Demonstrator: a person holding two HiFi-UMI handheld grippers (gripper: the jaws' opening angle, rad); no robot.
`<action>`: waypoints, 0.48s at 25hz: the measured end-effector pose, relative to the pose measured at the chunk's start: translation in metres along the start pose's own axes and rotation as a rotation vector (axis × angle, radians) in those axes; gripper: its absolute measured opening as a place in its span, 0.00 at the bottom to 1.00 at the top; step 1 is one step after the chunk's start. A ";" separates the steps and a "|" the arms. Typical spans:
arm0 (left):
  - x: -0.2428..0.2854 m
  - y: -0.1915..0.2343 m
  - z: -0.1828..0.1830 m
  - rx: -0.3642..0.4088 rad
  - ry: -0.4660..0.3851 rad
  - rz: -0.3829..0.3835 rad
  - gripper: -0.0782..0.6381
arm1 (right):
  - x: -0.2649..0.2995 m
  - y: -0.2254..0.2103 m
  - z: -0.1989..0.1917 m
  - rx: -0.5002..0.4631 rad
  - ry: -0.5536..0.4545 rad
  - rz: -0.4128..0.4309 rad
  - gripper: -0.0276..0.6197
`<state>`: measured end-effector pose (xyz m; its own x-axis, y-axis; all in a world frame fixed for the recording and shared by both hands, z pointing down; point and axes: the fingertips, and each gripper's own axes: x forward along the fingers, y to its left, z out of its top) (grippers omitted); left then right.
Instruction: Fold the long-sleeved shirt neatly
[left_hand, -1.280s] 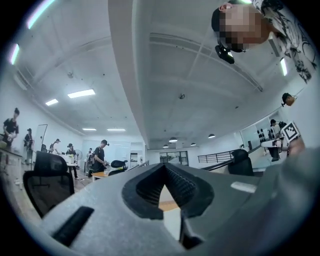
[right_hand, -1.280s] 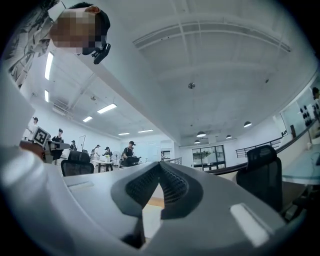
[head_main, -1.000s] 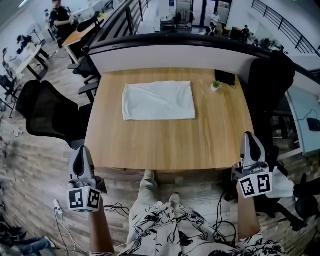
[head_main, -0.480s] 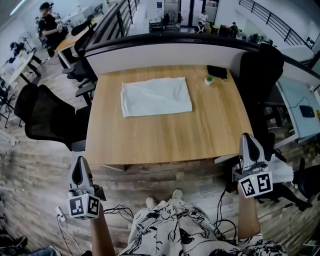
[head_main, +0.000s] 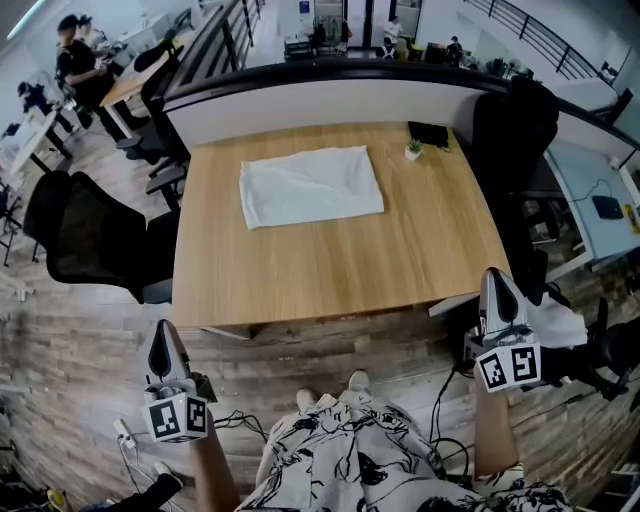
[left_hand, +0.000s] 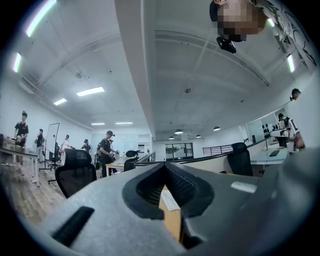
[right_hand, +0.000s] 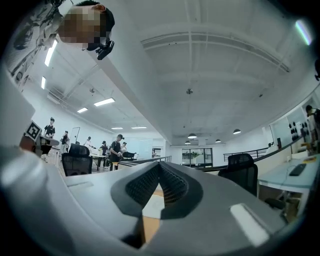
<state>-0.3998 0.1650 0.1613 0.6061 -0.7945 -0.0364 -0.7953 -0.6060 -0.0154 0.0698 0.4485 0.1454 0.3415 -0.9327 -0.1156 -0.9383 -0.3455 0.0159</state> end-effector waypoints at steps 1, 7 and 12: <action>0.000 0.001 -0.001 0.001 0.001 0.001 0.11 | 0.000 0.001 0.000 0.002 -0.001 -0.002 0.05; 0.003 0.004 0.001 0.022 -0.006 -0.022 0.11 | 0.000 0.008 0.005 0.008 -0.013 -0.004 0.05; 0.004 0.003 -0.001 0.029 0.006 -0.026 0.11 | 0.003 0.013 0.003 0.010 -0.002 -0.004 0.05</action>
<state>-0.3997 0.1598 0.1625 0.6266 -0.7788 -0.0293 -0.7792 -0.6252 -0.0450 0.0588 0.4416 0.1425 0.3450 -0.9312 -0.1180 -0.9375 -0.3481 0.0057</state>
